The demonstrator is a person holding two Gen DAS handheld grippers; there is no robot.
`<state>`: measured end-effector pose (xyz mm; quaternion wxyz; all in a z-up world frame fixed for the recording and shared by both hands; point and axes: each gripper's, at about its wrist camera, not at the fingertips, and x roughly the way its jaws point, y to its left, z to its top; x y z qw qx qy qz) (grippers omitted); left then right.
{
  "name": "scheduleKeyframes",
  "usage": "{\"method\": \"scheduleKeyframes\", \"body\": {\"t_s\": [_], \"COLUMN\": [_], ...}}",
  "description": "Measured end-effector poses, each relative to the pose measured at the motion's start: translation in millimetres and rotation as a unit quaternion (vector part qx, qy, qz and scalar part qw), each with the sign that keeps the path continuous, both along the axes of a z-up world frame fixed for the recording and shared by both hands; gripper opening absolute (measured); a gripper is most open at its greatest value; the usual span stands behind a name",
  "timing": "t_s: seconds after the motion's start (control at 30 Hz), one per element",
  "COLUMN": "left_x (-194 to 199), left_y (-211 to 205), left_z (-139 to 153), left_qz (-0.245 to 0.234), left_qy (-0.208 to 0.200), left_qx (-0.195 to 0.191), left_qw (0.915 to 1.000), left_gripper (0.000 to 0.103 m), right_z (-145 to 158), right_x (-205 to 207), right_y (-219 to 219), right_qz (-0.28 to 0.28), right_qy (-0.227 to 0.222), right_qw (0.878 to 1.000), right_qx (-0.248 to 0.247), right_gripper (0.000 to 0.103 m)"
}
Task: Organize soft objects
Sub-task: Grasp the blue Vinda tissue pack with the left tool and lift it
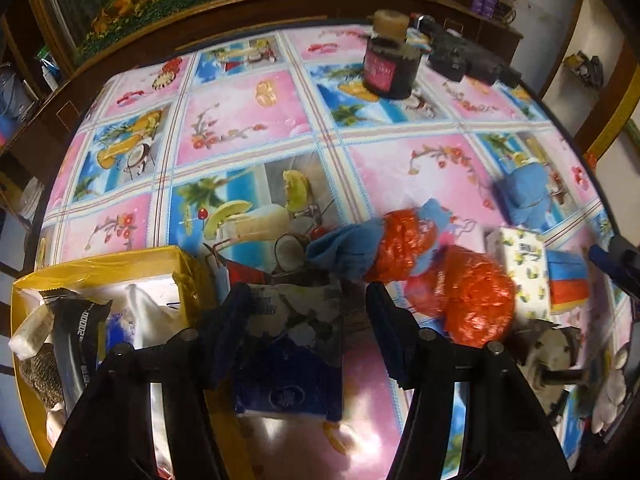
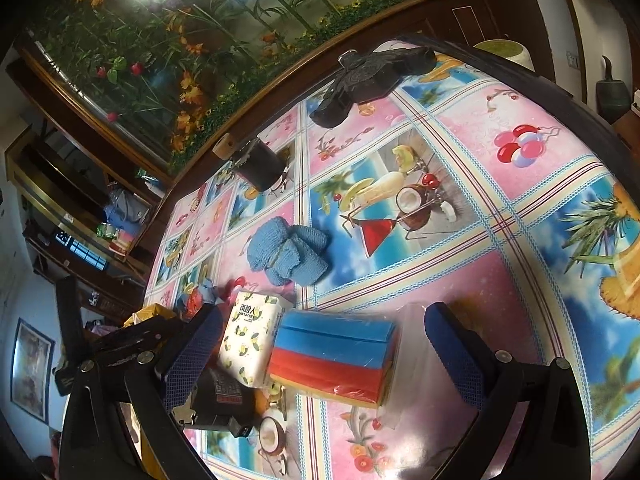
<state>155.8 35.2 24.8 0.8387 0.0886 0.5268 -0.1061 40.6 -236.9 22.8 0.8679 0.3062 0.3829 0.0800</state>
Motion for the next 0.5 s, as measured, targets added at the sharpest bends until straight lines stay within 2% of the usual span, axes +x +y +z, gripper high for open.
{"method": "scheduleKeyframes", "body": {"t_s": [0.07,0.13,0.17,0.37,0.5], "left_x": [2,1,-1,-26,-51], "left_y": [1,5,5,-3,-6], "left_z": [-4,-5,-4,-3,-2], "left_qz": [0.006,0.010,0.008,-0.006,-0.011], "left_qy": [0.000,0.003,0.003,0.010,0.016], "left_qx": [0.014,0.012,0.012,0.029,0.017], "left_qw": [0.9999,0.9999,0.9999,0.9995,0.9997], "left_gripper": [0.058,0.056,0.047,0.045,0.045], "right_z": [0,-1,-1,-4,-6], "right_x": [1,1,2,4,5], "right_y": [1,2,2,2,0], "right_qz": [0.000,-0.001,-0.001,-0.004,-0.008], "right_qy": [0.001,0.003,0.003,0.010,0.017], "right_qw": [1.000,1.000,1.000,1.000,1.000], "right_qx": [-0.001,-0.002,-0.004,-0.006,-0.008], "right_gripper": [0.102,0.102,0.102,0.102,0.102]}}
